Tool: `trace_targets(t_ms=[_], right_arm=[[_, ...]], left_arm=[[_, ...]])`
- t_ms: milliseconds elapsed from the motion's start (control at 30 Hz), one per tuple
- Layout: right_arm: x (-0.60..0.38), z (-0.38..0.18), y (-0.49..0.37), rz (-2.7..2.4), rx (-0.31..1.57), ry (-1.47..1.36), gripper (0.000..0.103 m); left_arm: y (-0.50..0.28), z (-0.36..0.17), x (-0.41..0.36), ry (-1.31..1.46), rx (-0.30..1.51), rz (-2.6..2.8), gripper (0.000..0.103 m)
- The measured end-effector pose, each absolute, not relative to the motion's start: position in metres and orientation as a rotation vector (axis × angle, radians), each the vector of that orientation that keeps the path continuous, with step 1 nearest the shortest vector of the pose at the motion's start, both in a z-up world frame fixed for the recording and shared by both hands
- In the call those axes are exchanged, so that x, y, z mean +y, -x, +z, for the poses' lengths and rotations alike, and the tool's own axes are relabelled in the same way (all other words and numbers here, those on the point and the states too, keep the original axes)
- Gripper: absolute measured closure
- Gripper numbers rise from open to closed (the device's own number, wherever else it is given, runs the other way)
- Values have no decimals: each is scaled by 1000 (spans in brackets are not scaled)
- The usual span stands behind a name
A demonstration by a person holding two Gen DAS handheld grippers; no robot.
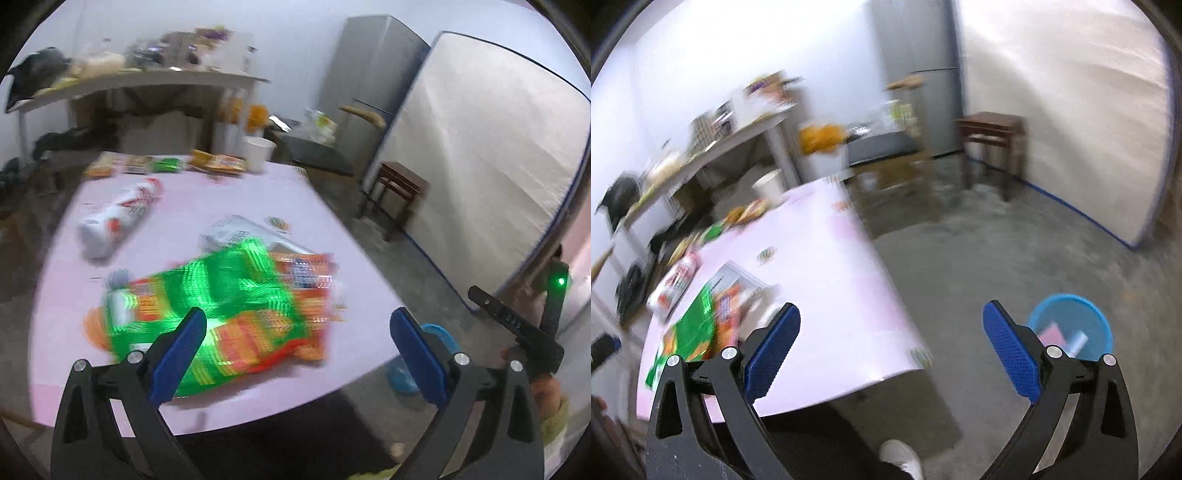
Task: Collect trash
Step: 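Move both tools back over the table toward the snack bags, then reach the right tool toward the white CABLE box beside the chip bags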
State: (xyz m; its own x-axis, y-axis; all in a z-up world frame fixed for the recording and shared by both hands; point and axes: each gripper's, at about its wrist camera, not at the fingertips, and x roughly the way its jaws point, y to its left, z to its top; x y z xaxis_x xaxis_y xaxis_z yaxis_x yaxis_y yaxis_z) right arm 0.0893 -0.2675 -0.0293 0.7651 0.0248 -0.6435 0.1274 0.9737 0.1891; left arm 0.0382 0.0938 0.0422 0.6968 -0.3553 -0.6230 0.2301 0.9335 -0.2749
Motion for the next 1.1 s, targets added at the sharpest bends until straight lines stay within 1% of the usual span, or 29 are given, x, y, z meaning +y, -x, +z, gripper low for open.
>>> trace_targets(t_ms=[167, 300, 400, 467, 567, 767, 900, 1000, 1033, 1100], right_arm=[[-213, -31, -113, 105, 725, -194, 8], [-180, -28, -130, 206, 797, -211, 8], [-167, -29, -139, 248, 847, -262, 9], [-167, -32, -144, 265, 883, -303, 17], [-165, -39, -149, 300, 945, -392, 26], [-161, -55, -163, 330, 1001, -499, 36], [-158, -63, -172, 360, 1034, -529, 40], [-158, -68, -178, 376, 1058, -533, 45], [-157, -69, -180, 377, 1067, -530, 46], [-155, -74, -185, 387, 1085, -530, 49]], left_arm=[[-21, 30, 136, 234, 687, -345, 6], [-27, 7, 148, 274, 719, -378, 6], [-29, 3, 148, 257, 689, -387, 6], [-31, 2, 144, 203, 663, -408, 6], [-35, 2, 130, 90, 653, -432, 6], [-44, -9, 93, -117, 645, -477, 6], [-52, -14, 78, -169, 645, -491, 6], [-61, -24, 70, -178, 674, -484, 6], [-63, -26, 68, -182, 682, -482, 6], [-67, -31, 63, -211, 694, -473, 11]])
